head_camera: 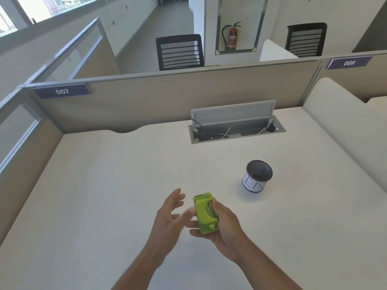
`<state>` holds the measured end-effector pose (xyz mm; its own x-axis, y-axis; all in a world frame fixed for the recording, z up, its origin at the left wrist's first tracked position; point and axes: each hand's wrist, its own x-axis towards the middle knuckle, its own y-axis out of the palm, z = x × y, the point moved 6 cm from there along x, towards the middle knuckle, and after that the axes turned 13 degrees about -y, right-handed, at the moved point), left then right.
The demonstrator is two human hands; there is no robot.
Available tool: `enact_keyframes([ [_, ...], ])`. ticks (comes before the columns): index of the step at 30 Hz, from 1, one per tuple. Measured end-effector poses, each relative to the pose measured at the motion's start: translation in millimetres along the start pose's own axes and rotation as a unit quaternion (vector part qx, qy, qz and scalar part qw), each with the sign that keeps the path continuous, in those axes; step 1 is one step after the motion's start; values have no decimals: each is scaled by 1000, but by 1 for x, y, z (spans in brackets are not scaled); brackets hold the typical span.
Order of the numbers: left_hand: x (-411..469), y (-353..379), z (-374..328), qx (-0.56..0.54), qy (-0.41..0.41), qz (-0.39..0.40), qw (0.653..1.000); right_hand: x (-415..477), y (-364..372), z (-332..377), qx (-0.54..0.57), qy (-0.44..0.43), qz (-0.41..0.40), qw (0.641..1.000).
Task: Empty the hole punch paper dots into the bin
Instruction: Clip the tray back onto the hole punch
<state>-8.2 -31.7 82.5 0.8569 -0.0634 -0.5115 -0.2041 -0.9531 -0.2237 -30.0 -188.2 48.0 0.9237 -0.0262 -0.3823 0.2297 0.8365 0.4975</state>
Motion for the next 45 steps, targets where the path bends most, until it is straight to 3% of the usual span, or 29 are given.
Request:
enact_keyframes([
  [2, 3, -3, 7, -79, -52, 16, 995, -1, 1, -2, -7, 6, -2, 1000],
  [8, 1, 6, 6, -74, -49, 51, 995, -8, 15, -2, -53, 7, 31, 998],
  [15, 4, 7, 15, -197, -110, 81, 971, -8, 10, -2, -96, 13, -4, 995],
  [19, 3, 8, 17, -191, -111, 99, 970, -8, 9, -4, -76, 27, -17, 997],
  [26, 16, -6, 25, -209, -127, 26, 969, -2, 1, -4, -133, 26, 6, 991],
  [31, 24, -19, 27, -251, -136, 8, 959, -6, -2, -3, -108, 41, 40, 993],
  [45, 20, -9, 31, -229, -139, 70, 961, 0, -11, -9, -171, -9, 5, 985],
])
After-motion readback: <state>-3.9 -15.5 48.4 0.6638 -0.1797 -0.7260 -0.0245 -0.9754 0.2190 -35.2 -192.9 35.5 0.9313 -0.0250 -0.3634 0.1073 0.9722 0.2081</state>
